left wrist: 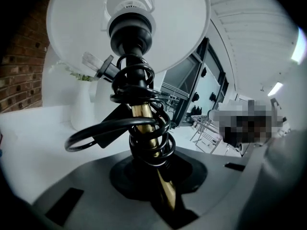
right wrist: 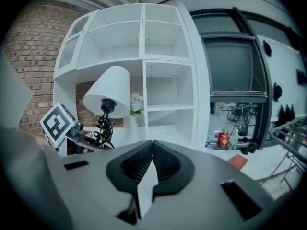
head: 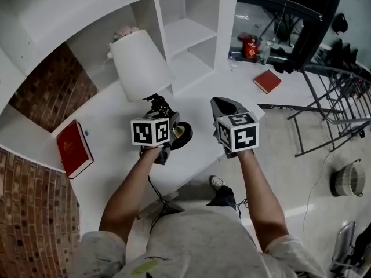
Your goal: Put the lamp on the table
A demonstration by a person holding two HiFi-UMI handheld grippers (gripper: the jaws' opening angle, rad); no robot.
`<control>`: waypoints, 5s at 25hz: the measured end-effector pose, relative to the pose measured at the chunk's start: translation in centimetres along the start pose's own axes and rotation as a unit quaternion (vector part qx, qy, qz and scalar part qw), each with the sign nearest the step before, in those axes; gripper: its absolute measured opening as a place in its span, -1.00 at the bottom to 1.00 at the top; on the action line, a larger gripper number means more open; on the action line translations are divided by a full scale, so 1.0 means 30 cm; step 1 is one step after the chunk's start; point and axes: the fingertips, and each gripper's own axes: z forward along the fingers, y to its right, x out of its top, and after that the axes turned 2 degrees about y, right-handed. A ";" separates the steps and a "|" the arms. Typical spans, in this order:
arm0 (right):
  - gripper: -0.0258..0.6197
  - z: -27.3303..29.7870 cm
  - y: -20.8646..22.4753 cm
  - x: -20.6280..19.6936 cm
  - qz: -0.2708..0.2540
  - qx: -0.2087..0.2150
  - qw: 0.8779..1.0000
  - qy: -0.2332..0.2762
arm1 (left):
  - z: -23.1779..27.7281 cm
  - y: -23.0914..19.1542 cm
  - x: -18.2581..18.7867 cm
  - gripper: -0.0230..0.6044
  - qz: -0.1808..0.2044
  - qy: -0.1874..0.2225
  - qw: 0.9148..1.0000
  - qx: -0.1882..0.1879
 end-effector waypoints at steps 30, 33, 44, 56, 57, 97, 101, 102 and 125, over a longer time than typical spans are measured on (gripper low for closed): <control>-0.91 -0.139 0.280 -0.229 0.020 -0.074 0.995 -0.057 | 0.398 0.238 0.013 -0.72 0.144 0.046 0.987 -0.048; -0.91 -0.108 0.300 -0.237 0.020 -0.069 0.996 -0.061 | 0.434 0.224 0.034 -0.72 0.145 0.049 0.987 -0.042; -0.91 0.030 0.404 -0.211 0.026 -0.038 0.997 -0.056 | 0.585 0.192 0.130 -0.72 0.173 0.065 0.983 -0.019; -0.91 0.161 0.472 -0.233 0.024 -0.042 0.998 -0.046 | 0.705 0.111 0.149 -0.72 0.211 0.085 0.974 0.008; -0.91 0.169 0.471 -0.234 0.023 -0.042 0.998 -0.045 | 0.713 0.104 0.150 -0.72 0.212 0.087 0.973 0.010; -0.91 0.257 0.428 -0.305 0.055 -0.041 0.997 -0.042 | 0.796 0.044 0.138 -0.66 0.238 0.116 0.964 0.021; -0.91 0.252 0.416 -0.291 0.060 -0.041 0.997 -0.039 | 0.797 0.039 0.134 -0.65 0.237 0.101 0.966 0.024; -0.91 0.248 0.414 -0.288 0.061 -0.041 0.997 -0.038 | 0.794 0.041 0.132 -0.65 0.240 0.096 0.966 0.026; -0.91 0.161 0.311 -0.209 0.061 -0.047 0.996 -0.045 | 0.652 0.046 0.101 -0.50 0.212 0.035 0.977 0.006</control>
